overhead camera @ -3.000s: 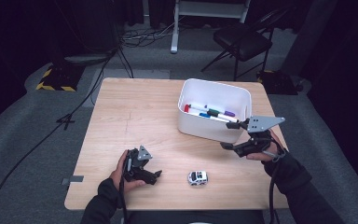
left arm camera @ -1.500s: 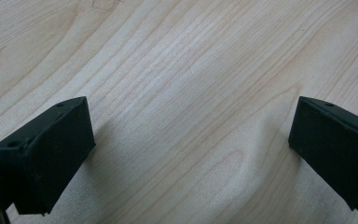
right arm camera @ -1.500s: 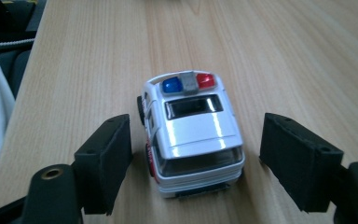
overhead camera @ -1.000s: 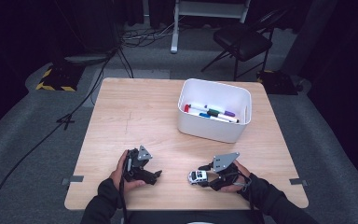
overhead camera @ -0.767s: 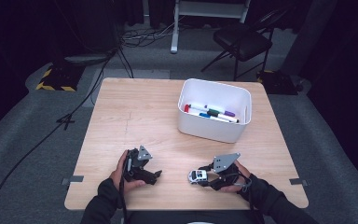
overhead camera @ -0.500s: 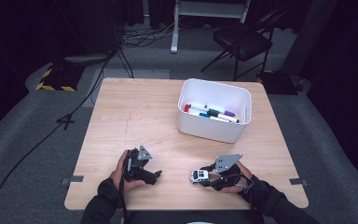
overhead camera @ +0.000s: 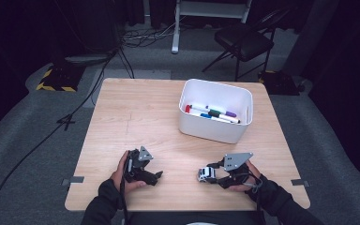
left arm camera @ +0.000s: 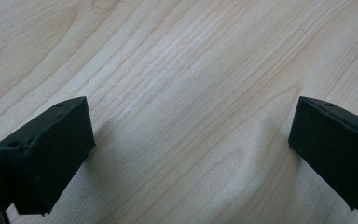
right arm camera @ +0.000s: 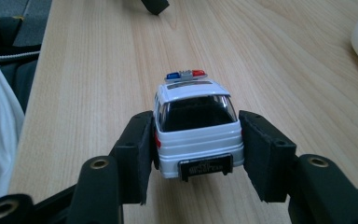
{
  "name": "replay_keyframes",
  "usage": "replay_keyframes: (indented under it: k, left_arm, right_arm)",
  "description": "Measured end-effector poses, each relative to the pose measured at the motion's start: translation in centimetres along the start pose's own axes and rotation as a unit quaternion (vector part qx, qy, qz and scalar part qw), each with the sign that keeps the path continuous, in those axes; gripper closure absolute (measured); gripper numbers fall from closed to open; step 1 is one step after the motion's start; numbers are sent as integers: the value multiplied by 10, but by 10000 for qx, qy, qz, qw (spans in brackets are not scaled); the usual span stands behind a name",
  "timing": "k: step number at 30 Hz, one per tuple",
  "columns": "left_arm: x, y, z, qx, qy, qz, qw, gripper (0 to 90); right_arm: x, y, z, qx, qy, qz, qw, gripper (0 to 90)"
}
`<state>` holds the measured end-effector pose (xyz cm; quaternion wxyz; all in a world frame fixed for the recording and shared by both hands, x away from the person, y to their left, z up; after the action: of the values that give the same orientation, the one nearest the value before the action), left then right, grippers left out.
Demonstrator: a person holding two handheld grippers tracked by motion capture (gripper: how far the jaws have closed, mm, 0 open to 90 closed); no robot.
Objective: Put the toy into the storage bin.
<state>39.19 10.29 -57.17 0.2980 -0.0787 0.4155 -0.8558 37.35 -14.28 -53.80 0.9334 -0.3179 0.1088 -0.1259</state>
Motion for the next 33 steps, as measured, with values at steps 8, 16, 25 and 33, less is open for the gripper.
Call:
replay_keyframes:
  k: [8,16,25,33]
  left_arm:
    - [0,0,0,0,0,1,10000,2]
    - [0,0,0,1,-3,-2,10000,2]
    - [0,0,0,1,-1,0,10000,2]
    - [1,0,0,9,-25,-14,10000,2]
  right_arm:
    - [1,-9,5,48,62,-30,10000,477]
    - [6,-16,6,50,171,-152,9997,477]
    - [13,-23,11,194,303,-239,9991,477]
    - [14,-35,21,300,356,-371,9982,477]
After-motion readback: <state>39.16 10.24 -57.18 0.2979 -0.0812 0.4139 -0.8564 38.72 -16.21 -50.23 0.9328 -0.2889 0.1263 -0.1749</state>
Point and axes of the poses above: each handheld gripper's, and its own axes: y roughly forward along the jaws, z roughly out of its top, x roughly to its right, the point moved 9 cm from there along y, roughly forward along the jaws, and after that the axes turned 13 degrees about y, right-handed, at the moved point
